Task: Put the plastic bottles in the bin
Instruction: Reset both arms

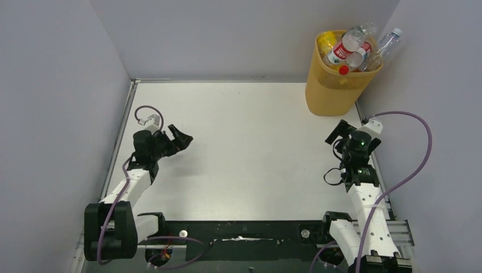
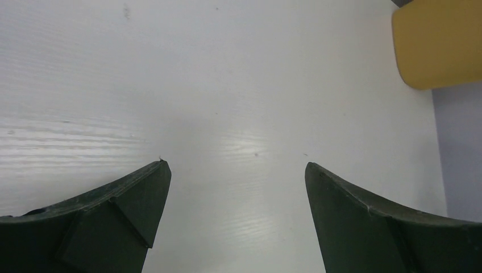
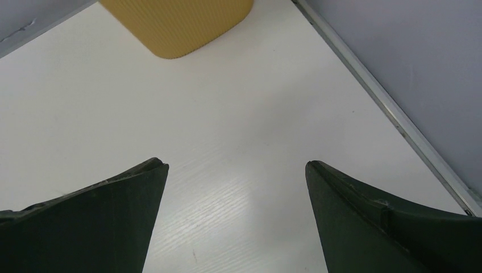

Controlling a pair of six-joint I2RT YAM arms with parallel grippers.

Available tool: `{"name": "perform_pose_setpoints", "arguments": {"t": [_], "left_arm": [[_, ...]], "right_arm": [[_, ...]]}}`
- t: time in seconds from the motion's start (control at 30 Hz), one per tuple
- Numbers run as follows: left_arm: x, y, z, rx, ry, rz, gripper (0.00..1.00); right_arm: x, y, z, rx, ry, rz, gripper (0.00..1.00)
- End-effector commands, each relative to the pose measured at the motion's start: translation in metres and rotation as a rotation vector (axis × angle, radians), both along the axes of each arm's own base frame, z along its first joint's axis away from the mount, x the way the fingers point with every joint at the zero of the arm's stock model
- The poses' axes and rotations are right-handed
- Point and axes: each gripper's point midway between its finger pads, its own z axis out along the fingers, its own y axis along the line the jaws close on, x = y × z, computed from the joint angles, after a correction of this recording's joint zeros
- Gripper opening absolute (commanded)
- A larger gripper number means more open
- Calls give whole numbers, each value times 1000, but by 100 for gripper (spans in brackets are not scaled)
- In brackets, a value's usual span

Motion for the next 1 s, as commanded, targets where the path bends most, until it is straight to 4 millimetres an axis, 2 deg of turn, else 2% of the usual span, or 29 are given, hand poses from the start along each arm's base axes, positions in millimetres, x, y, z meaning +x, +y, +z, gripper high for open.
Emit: {"name": "perform_pose_setpoints", "arguments": {"t": [0.0,0.17,0.2,0.33,0.47,0.6,0.73,0.87,0.97], "left_arm": [[24,41,23,186,-181,137,90],[24,88,18,365,-237,279,90],[25,93,19,377,-271,290,90],[22,93,4,496,-370,226,90],[26,107,-6,521,-368,278,90],[34,114,-24,541,-348,282,90],[47,114,-23,528,-374,269,90],[51,117,-28,514,-404,269,90],[52,114,-31,529,-398,244,90]], "right_arm": [[14,-39,8,-28,-121,-126,98],[11,-66,-16,-52,-157,-204,98],[14,-70,-15,-55,-188,-218,98],[22,-78,-33,-74,-214,-256,98],[28,-83,-40,-143,-247,-278,98],[37,-78,-49,-212,-238,-276,98],[41,-76,-55,-258,-258,-278,98],[43,-78,-60,-285,-272,-299,98],[44,-79,-73,-293,-245,-305,98]]}}
